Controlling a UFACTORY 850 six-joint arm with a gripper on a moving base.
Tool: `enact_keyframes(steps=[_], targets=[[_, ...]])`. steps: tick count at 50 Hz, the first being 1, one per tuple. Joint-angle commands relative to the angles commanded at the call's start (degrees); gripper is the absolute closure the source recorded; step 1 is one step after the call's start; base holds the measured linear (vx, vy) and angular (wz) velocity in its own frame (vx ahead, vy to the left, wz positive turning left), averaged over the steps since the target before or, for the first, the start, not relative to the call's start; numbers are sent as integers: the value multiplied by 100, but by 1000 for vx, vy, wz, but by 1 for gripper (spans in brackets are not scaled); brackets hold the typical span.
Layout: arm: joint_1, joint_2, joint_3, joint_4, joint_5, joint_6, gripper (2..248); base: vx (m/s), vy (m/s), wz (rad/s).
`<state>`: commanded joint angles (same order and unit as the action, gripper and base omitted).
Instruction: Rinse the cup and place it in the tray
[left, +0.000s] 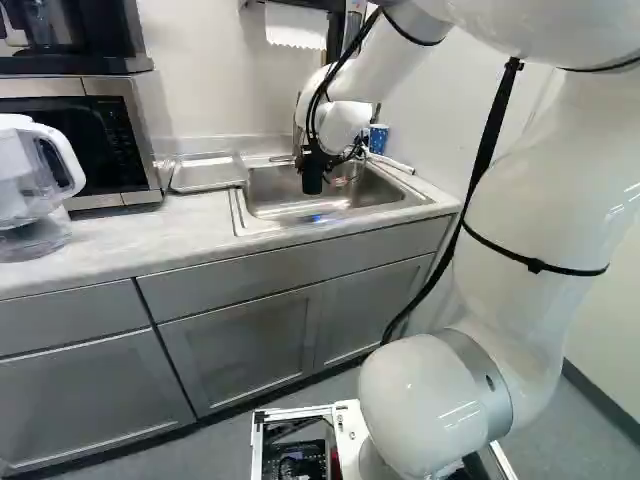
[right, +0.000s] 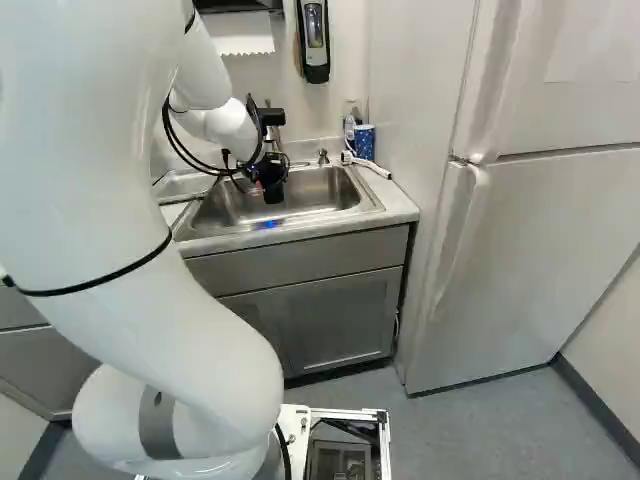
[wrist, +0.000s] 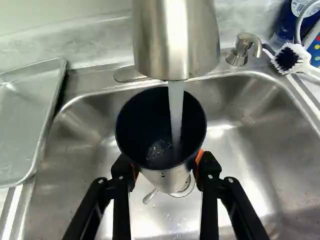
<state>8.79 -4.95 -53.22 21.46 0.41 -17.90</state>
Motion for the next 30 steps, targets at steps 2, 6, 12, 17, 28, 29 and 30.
enact_keyframes(steps=[2,6,12,17,28,29,30], targets=[[0,0,0,0,0,0,127,0,0,0],[0,0,0,0,0,0,127,0,0,0],[0,0,0,0,0,0,127,0,0,0],[0,0,0,0,0,0,127,0,0,0],[0,0,0,0,0,0,127,0,0,0],[0,0,0,0,0,0,127,0,0,0],[0,0,0,0,0,0,127,0,0,0]])
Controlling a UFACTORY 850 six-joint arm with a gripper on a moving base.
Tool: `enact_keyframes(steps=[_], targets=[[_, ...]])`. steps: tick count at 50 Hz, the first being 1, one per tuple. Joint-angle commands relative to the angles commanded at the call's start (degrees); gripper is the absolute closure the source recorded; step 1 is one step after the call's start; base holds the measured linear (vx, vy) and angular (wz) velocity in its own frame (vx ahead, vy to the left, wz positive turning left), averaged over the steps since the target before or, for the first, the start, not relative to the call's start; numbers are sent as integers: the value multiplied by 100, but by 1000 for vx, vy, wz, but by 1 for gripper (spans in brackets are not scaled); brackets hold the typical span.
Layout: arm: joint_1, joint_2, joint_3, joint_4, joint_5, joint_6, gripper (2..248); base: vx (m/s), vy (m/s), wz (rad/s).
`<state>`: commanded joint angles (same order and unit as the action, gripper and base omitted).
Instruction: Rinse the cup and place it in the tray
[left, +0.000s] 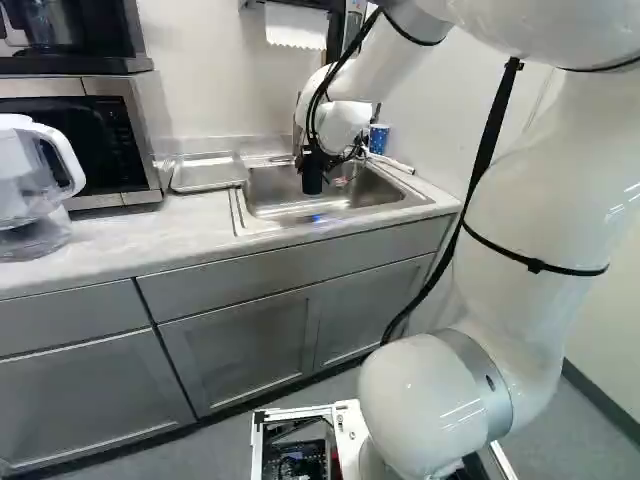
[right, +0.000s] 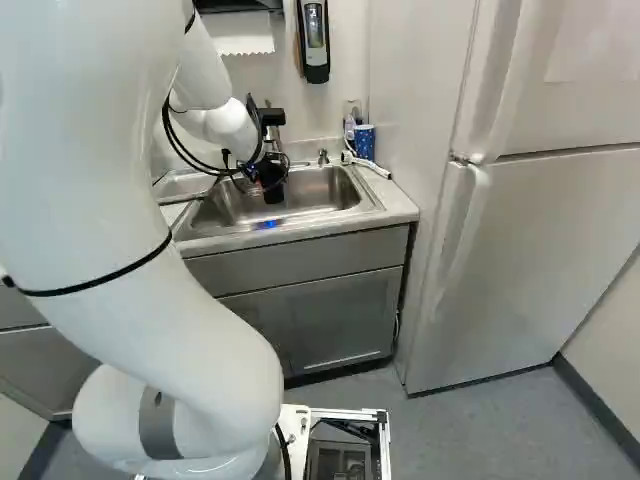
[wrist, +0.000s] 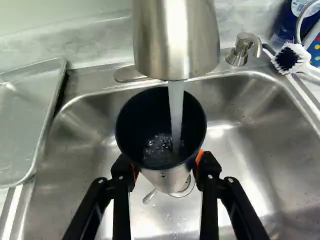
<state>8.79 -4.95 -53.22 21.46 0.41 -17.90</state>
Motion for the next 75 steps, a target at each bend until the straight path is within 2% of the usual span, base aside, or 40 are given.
enact_keyframes(steps=[75], targets=[[0,0,0,0,0,0,127,0,0,0]])
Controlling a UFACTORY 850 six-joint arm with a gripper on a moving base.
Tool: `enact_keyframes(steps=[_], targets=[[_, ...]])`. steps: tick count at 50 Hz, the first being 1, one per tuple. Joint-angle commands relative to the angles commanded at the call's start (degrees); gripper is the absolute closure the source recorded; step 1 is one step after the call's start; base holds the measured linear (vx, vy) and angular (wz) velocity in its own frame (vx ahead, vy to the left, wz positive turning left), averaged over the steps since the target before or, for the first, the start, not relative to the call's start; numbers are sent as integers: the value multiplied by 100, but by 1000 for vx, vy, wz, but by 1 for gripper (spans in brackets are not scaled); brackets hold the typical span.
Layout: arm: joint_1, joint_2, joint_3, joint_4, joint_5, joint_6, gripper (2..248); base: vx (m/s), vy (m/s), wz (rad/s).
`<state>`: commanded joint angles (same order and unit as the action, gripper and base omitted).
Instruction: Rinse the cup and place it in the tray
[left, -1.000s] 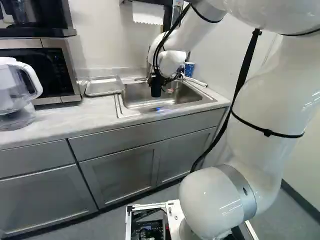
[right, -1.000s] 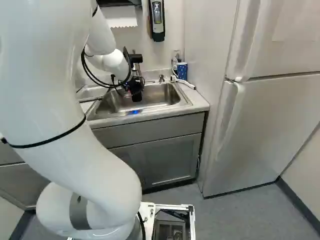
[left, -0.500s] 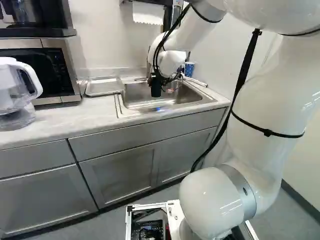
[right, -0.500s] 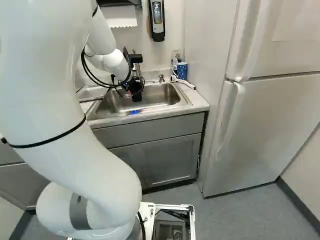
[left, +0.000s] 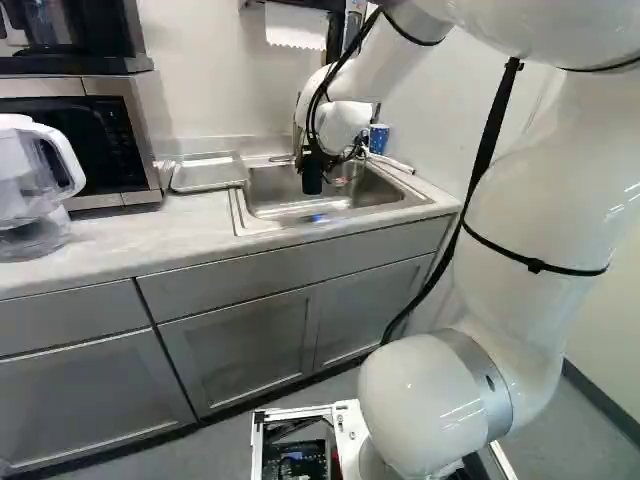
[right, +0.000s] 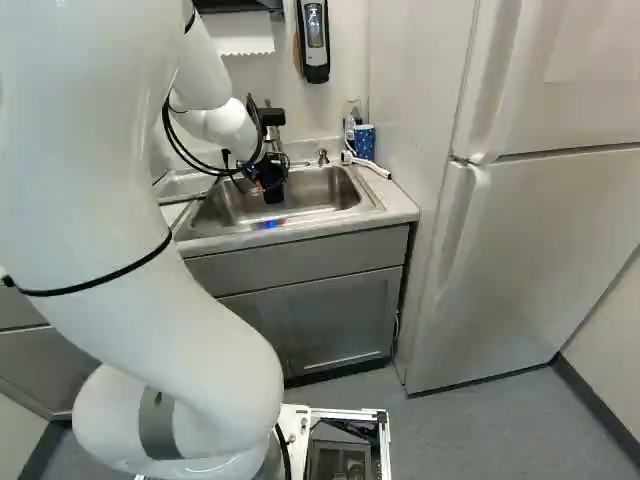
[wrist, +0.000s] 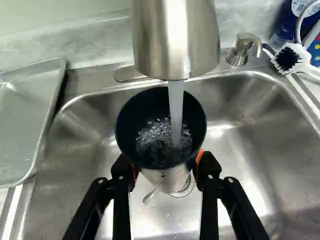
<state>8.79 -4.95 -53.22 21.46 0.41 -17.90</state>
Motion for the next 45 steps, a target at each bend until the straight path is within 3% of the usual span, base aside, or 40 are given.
enact_keyframes(steps=[45], targets=[[0,0,0,0,0,0,127,0,0,0]])
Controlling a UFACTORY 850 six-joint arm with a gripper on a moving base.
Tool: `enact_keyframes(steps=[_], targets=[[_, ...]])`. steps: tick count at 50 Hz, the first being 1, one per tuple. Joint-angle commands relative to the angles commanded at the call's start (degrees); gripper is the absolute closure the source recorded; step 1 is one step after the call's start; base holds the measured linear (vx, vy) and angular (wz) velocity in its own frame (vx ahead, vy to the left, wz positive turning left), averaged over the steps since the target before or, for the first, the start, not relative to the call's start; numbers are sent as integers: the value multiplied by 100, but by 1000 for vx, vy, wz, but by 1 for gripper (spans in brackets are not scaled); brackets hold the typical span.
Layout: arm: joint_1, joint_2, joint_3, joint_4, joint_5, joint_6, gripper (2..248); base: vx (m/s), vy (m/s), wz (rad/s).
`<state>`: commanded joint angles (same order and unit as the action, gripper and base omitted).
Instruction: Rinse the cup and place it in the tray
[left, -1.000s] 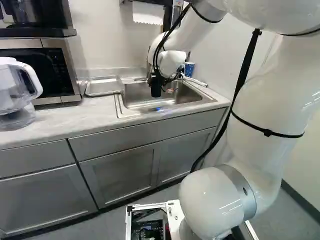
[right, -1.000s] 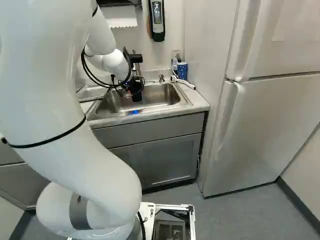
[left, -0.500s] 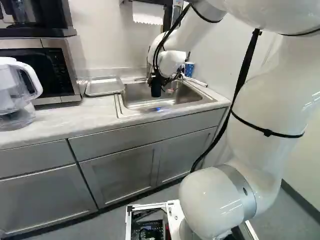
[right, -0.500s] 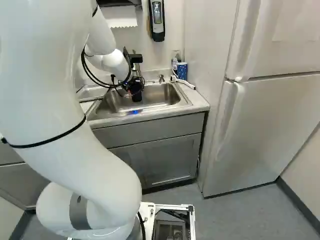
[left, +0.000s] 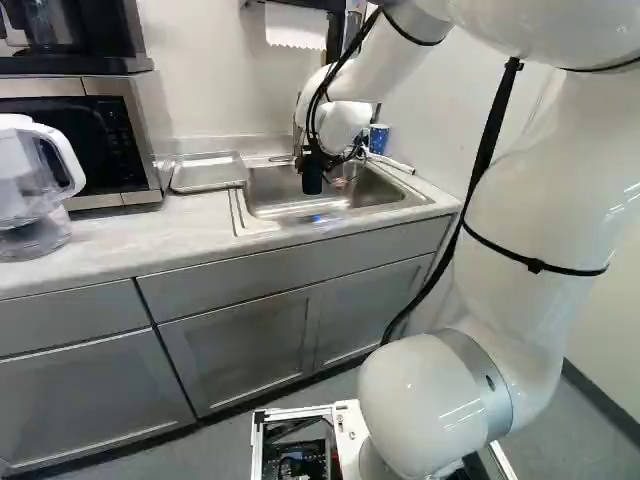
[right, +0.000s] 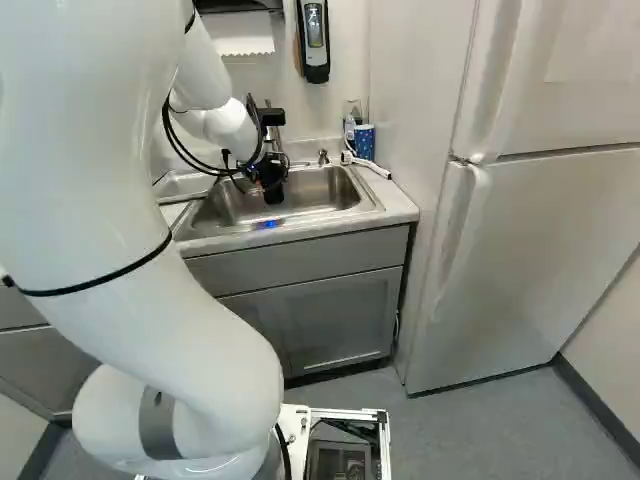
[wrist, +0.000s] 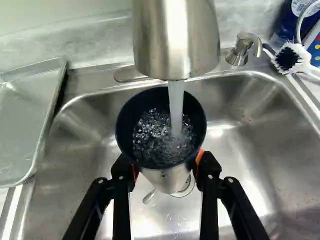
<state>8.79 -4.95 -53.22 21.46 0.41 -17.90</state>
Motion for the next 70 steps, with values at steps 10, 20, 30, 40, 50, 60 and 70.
enact_keyframes(steps=[10,20,30,40,50,60,70], targets=[[0,0,0,0,0,0,127,0,0,0],[0,0,0,0,0,0,127,0,0,0],[0,0,0,0,0,0,127,0,0,0],[0,0,0,0,0,0,127,0,0,0],[37,-9,-10,0,0,0,127,0,0,0],[189,-52,-56,0,0,0,127,0,0,0],[360,-108,-116,0,0,0,127,0,0,0]])
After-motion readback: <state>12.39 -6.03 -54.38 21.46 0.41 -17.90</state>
